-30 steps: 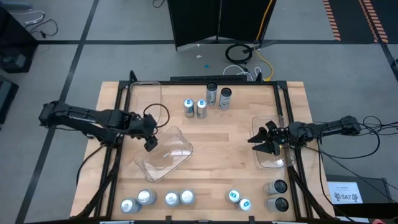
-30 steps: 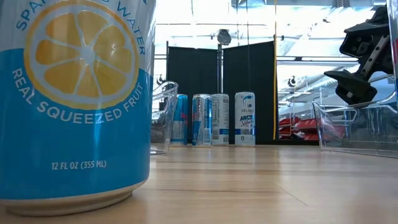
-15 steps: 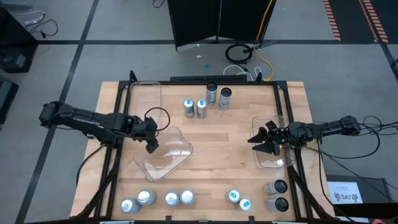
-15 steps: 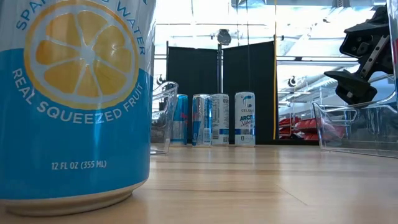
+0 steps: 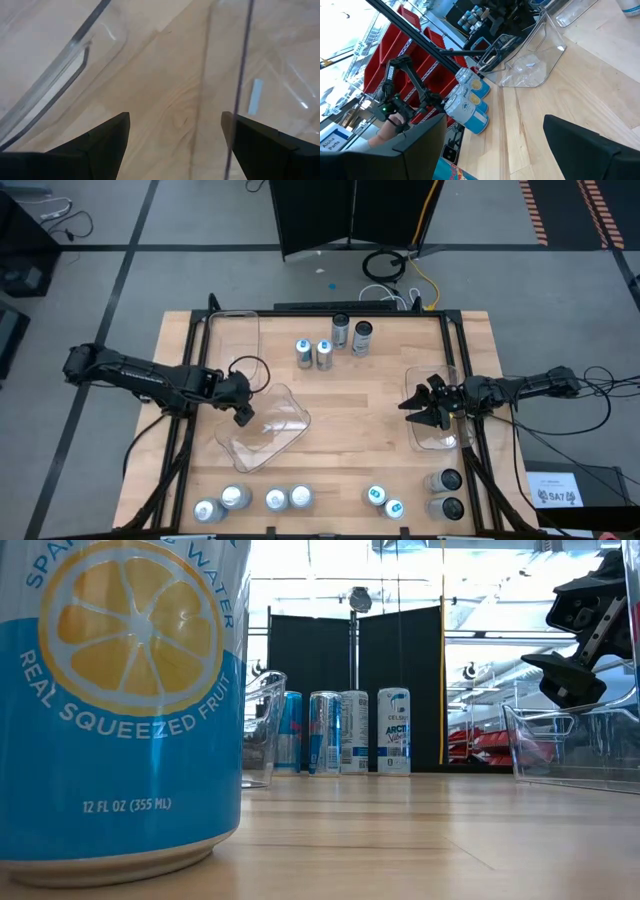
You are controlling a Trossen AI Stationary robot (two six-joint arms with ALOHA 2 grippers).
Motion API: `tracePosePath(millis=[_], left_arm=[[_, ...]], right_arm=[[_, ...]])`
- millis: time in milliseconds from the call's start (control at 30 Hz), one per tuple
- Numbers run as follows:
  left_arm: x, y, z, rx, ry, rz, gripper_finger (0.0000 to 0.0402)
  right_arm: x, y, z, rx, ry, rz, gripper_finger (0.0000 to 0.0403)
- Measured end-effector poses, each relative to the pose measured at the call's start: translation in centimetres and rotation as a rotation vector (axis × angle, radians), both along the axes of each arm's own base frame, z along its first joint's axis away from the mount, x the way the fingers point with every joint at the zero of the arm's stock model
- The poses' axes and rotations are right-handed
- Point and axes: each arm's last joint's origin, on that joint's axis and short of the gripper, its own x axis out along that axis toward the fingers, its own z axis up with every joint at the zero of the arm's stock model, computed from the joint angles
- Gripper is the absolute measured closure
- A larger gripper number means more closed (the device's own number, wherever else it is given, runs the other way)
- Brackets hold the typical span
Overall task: Sort soda cans
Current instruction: Move the bottom left transparent bin to the center of the table
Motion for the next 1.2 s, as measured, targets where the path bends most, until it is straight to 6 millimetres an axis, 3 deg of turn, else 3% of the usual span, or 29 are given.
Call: tracePosePath(millis=[200,867,1200], left_arm=[[0.00,-0.02,0.00,-0.005,0.001,-0.002,0.0090],[0.19,-0.15,0.05,-0.055,-0.021,0.038,0.0248],[0.28,-0.16,0.08,-0.079,-0.036,0.110,0.0296]], right_arm=[[0.00,0.00,0.00,0.000,0.000,0.000,0.0078],[0.00,0.00,0.00,0.000,0.000,0.000,0.0078],[0.00,0.00,0.00,0.000,0.000,0.000,0.0078]])
